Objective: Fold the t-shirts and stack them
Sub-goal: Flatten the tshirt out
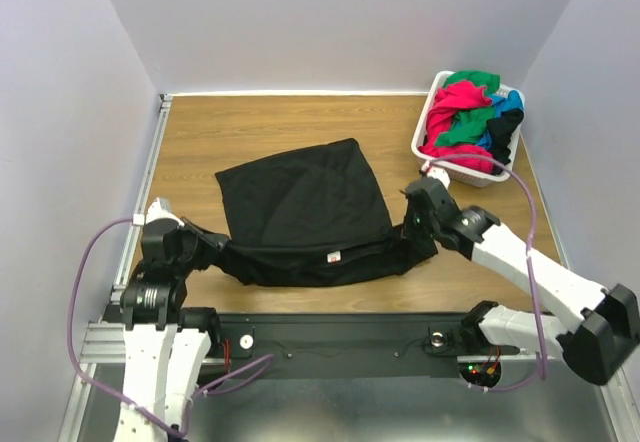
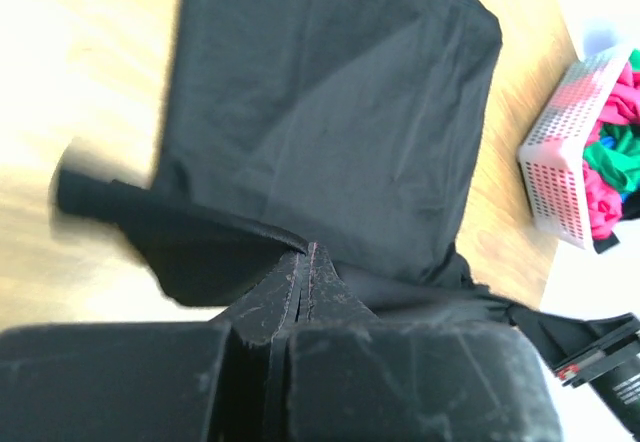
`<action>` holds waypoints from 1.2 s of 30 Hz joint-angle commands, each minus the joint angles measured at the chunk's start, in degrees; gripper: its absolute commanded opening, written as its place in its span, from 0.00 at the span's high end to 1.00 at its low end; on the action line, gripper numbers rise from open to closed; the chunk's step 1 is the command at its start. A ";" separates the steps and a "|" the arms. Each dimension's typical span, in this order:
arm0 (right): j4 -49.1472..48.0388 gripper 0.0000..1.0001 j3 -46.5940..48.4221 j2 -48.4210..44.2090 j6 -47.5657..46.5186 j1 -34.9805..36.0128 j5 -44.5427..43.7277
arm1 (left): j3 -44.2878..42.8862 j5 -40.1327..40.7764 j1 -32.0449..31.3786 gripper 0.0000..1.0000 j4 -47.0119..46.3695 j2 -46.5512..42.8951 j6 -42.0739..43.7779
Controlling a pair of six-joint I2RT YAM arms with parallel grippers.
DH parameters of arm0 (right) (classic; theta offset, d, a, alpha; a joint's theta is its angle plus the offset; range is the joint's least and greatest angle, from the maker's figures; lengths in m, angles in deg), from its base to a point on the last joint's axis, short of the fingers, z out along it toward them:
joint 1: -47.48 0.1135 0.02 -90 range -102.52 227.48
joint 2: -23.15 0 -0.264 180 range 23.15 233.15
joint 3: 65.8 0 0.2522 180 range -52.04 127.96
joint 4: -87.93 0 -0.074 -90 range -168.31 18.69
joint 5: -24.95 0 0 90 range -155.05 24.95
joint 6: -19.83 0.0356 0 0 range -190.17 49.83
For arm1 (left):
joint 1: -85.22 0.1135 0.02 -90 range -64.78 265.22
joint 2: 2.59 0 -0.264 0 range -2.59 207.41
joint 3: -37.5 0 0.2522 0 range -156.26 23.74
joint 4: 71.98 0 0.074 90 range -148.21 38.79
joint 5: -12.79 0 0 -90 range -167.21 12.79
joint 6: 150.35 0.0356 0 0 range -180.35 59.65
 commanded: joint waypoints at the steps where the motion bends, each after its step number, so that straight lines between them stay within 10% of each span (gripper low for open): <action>1: -1.65 1.00 16.73 7.01 -4.98 -0.39 -9.39 | -1.67 -3.32 0.18 1.00 -19.36 9.75 -1.01; 15: -2.18 1.00 92.76 41.66 -23.53 -1.18 -12.76 | -71.88 7.94 0.18 1.00 -21.44 48.44 11.39; 36: -5.52 1.00 84.01 13.45 -22.83 -1.26 3.60 | -82.55 5.04 0.18 1.00 -21.08 33.77 10.69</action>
